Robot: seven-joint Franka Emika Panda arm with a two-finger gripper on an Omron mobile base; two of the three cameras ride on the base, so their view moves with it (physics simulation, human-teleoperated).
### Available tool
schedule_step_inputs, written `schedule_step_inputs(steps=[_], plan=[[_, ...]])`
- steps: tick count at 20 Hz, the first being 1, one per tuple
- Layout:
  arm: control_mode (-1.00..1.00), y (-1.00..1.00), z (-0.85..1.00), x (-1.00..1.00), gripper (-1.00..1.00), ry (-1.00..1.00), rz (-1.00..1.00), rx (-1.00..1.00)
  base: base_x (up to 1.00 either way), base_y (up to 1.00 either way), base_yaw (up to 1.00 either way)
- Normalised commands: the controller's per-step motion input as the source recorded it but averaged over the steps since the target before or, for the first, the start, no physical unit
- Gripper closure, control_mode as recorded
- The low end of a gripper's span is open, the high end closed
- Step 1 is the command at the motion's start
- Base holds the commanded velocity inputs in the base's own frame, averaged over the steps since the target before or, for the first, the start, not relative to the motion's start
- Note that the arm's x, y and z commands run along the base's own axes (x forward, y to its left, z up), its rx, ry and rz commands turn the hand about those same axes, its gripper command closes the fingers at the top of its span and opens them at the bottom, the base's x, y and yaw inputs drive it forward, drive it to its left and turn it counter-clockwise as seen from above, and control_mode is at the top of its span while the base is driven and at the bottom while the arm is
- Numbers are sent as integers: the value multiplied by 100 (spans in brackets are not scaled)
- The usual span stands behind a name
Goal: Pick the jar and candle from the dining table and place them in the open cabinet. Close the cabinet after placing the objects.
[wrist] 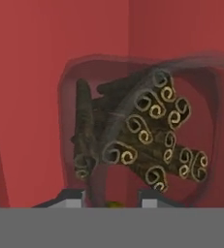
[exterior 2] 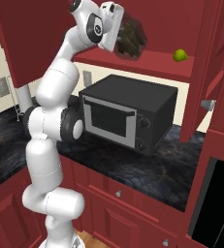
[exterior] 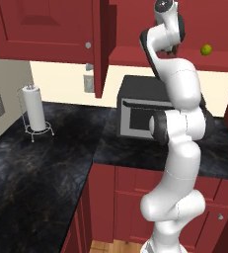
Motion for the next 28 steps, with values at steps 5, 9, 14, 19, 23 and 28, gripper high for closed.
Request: schedule_step_inputs(steps=[5, 9, 14, 19, 23, 28], plan=[[-100, 0, 15, 0, -100, -15, 3, -9, 0, 0, 0], [-100, 2, 15, 0, -100, -18, 2, -12, 0, 0, 0], [-100, 1, 5, 3, -100, -20, 3, -13, 0, 0, 0], [-100, 0, 0, 22, -100, -19, 7, -9, 0, 0, 0], [-100, 0, 0, 18, -100, -16, 8, -8, 0, 0, 0], [-100, 5, 0, -13, -100, -12, 3, -6, 0, 0, 0]])
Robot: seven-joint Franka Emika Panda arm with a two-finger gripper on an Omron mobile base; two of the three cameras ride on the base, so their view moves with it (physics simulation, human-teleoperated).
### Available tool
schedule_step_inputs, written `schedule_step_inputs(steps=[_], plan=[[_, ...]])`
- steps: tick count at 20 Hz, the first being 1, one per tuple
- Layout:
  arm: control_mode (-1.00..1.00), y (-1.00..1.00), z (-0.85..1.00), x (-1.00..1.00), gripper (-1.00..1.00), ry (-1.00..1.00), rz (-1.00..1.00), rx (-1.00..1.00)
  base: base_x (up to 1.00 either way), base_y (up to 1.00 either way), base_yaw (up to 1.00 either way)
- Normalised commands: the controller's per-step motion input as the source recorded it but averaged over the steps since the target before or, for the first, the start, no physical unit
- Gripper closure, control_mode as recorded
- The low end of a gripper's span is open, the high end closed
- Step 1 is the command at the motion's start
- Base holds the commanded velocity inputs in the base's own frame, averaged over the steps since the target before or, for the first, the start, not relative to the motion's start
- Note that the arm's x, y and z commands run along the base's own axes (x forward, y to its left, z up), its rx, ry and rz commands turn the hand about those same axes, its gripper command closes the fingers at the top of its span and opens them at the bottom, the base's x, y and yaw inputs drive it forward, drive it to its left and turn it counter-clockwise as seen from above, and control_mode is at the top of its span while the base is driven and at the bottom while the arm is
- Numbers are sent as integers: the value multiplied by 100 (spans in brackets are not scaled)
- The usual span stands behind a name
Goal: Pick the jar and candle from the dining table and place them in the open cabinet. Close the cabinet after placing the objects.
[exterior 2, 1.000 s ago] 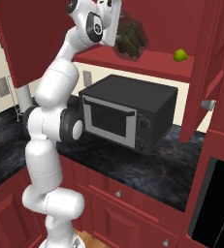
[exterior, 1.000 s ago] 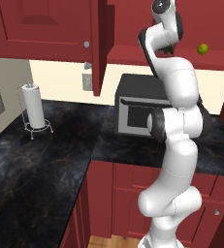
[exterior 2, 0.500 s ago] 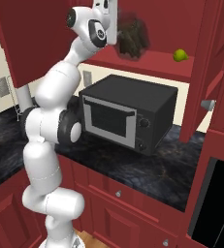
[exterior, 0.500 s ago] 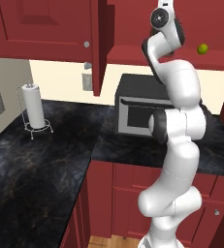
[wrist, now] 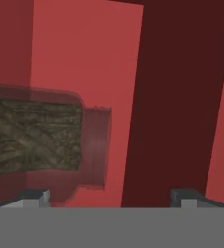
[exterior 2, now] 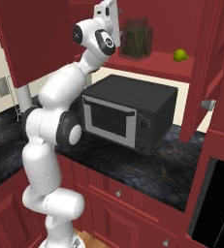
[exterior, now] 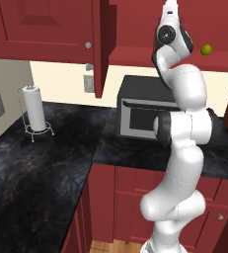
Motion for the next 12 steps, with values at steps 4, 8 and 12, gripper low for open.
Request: schedule_step_inputs(steps=[4, 8, 12], plan=[[-100, 28, 0, -45, -100, 0, 0, -1, 0, 0, 0], [-100, 32, 0, -48, -100, 0, 0, 0, 0, 0, 0], [-100, 28, 0, -42, -100, 3, 0, 0, 0, 0, 0]])
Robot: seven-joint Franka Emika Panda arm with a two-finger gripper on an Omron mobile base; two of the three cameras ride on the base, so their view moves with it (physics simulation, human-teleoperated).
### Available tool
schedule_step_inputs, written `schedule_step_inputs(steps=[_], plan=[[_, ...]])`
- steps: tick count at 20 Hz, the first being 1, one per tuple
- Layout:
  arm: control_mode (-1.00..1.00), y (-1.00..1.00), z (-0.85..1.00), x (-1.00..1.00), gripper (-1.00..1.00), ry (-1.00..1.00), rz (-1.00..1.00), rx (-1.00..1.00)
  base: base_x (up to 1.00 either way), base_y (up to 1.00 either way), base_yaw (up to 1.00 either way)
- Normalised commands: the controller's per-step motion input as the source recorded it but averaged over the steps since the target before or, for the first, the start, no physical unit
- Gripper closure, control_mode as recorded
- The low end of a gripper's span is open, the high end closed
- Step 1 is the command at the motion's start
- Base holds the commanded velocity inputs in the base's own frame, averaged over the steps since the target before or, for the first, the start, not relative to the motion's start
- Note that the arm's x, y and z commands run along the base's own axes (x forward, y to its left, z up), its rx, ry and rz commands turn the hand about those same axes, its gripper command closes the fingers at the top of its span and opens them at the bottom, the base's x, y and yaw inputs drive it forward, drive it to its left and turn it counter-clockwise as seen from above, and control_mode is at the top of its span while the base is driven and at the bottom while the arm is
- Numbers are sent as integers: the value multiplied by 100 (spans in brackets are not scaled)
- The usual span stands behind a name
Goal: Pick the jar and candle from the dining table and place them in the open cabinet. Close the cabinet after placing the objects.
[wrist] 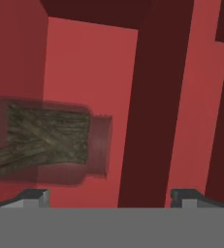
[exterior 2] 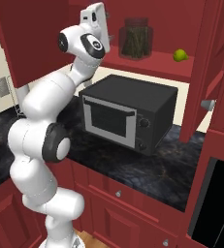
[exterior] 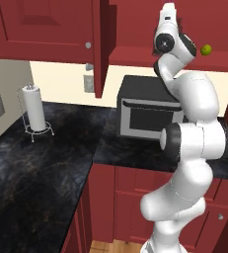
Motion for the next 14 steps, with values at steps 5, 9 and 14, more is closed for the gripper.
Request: schedule_step_inputs(steps=[5, 9, 14], plan=[[-100, 10, -1, -47, -100, 5, -6, 0, 0, 0, 0], [-100, 0, -4, -59, -100, 7, -13, 0, 0, 0, 0], [-100, 0, -17, -69, -100, 3, -14, 0, 0, 0, 0]])
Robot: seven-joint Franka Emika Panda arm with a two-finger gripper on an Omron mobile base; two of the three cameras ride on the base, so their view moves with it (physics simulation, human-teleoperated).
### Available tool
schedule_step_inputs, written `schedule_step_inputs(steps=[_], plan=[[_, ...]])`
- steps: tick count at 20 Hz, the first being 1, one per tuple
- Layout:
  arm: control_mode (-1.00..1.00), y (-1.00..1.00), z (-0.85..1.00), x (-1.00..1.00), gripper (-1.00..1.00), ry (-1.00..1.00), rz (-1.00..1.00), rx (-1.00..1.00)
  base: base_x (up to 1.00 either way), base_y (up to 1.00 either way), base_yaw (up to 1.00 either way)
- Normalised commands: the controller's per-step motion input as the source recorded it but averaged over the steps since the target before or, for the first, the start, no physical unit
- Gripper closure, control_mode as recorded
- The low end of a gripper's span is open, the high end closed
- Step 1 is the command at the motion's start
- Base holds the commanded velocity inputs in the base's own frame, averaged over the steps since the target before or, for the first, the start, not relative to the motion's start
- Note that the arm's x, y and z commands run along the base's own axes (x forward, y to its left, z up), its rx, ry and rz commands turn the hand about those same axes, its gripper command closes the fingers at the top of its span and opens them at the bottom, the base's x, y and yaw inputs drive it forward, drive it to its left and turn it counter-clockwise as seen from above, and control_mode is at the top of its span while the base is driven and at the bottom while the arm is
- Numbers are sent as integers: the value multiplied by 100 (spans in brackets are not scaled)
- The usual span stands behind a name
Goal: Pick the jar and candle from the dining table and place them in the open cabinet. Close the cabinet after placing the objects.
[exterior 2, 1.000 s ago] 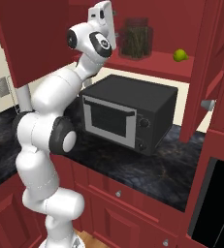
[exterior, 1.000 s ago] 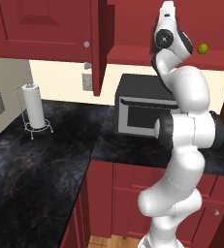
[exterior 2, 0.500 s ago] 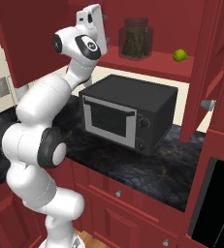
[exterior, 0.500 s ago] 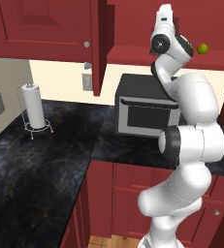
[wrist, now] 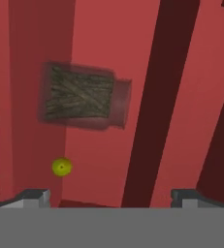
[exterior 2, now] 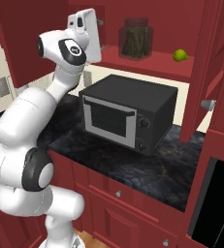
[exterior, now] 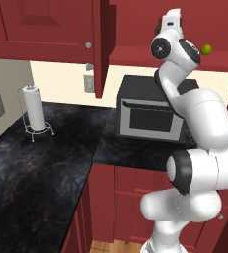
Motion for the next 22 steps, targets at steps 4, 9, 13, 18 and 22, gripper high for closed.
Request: schedule_step_inputs(steps=[4, 9, 13, 18, 22], plan=[[-100, 1, -29, -66, -100, 0, -13, 0, 0, 0, 0], [-100, 0, -36, -57, -100, 0, -11, 0, 0, 0, 0], [-100, 0, -28, -58, -100, 1, -10, 3, 0, 0, 0], [-100, 0, -7, -66, -100, 0, -11, 16, 0, 0, 0], [-100, 0, -7, -66, -100, 0, -11, 17, 0, 0, 0]])
